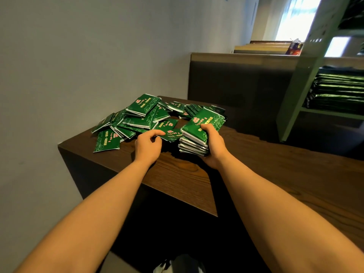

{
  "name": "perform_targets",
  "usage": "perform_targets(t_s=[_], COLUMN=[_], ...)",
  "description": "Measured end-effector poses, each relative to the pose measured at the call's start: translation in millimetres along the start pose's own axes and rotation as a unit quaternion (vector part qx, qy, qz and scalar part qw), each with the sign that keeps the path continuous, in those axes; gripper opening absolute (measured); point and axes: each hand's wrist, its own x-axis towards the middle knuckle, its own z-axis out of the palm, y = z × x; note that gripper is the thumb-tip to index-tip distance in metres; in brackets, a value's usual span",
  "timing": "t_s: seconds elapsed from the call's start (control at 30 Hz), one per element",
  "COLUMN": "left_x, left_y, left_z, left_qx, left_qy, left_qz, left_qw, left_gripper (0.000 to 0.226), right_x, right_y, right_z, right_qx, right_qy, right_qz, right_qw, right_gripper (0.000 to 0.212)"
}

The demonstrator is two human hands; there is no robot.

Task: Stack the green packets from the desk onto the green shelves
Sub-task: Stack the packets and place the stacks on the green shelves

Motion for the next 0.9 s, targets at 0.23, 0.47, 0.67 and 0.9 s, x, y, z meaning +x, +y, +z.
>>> perform_targets(t_s=[0.23, 0.47, 0.67, 0.9], left_x=[-3.7, -8.3, -20.1, -30.9], left_y=[10.1, 21.4, 45.0, 56.2], left_z=[-5.4, -6.3, 10.3, 24.7], left_qx=[-0.081, -0.150, -0.259, -0.340], left_qy=[-0.004, 0.000, -0.046, -0.064], left_qz=[-0.038, -0.108, -0.180, -0.239], left_qw=[0.996, 0.983, 0.948, 0.907], left_gripper=[0.020, 0.022, 0.031, 0.031], right_x=[-5.0, -17.2, -24.6, -34.1], right_y=[-0.5, 0.0, -3.3, -12.4], right_z=[-6.6, -0.1, 0.8, 10.2], right_qx=[0.064, 0.079, 0.101, 0.046], right_qy=[-0.038, -0.059, -0.037, -0.052], right_qz=[-0.011, -0.011, -0.010, -0.029], right_qw=[0.997, 0.995, 0.994, 0.997], right_gripper=[0.073, 0.075, 0.087, 0.094])
